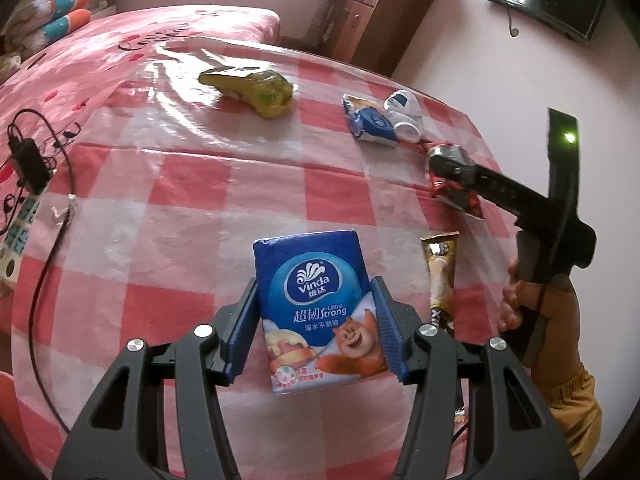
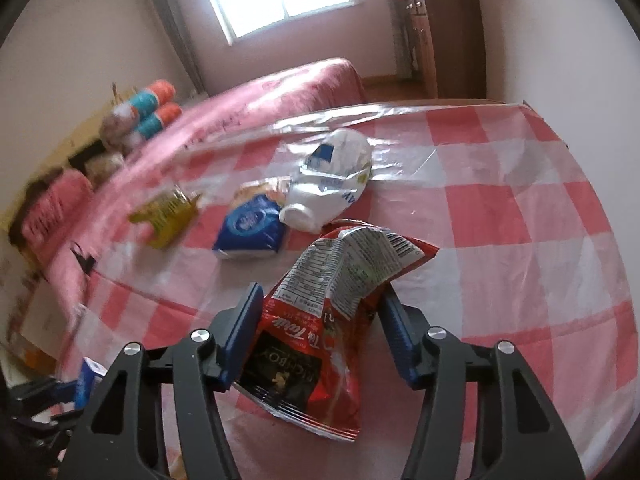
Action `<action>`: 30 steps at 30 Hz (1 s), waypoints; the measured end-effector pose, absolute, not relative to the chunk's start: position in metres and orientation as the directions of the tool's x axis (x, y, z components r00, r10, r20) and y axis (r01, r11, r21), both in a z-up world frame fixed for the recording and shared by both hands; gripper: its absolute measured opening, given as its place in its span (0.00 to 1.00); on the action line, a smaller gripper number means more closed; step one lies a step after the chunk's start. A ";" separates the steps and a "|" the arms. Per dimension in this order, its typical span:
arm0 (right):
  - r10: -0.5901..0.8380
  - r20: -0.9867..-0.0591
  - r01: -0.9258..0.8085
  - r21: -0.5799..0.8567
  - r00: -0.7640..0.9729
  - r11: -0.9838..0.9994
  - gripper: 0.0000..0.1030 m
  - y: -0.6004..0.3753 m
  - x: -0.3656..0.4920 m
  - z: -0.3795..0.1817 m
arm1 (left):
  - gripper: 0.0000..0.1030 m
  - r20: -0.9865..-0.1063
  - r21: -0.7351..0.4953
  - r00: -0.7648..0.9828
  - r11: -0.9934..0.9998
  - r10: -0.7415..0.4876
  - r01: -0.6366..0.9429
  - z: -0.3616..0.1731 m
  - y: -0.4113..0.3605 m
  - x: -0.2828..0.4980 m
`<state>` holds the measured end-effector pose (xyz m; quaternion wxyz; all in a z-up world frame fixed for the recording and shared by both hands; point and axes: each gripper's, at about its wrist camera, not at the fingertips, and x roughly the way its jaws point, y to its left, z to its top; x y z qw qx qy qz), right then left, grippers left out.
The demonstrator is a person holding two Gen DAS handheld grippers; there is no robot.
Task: Collect trash
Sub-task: 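Grasp the blue Vinda tissue pack with the left tool while the right tool grasps the red chip bag, then carry the tissue pack and red chip bag over the pink bucket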
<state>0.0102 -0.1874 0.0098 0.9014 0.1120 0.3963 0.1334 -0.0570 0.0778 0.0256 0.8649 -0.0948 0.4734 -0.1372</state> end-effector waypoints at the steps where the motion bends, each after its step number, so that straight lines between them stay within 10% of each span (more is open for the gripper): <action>1: 0.336 -0.680 -0.153 0.317 0.652 0.936 0.56 -0.189 0.008 0.010 | 0.54 -0.793 -0.293 0.516 0.945 -0.325 0.144 0.026 0.080 -0.059; 30: 0.660 -0.459 -0.413 0.529 0.595 0.741 0.55 -0.129 -0.083 0.059 | 0.54 -0.726 -0.317 0.613 0.943 -0.311 0.102 0.057 0.132 -0.118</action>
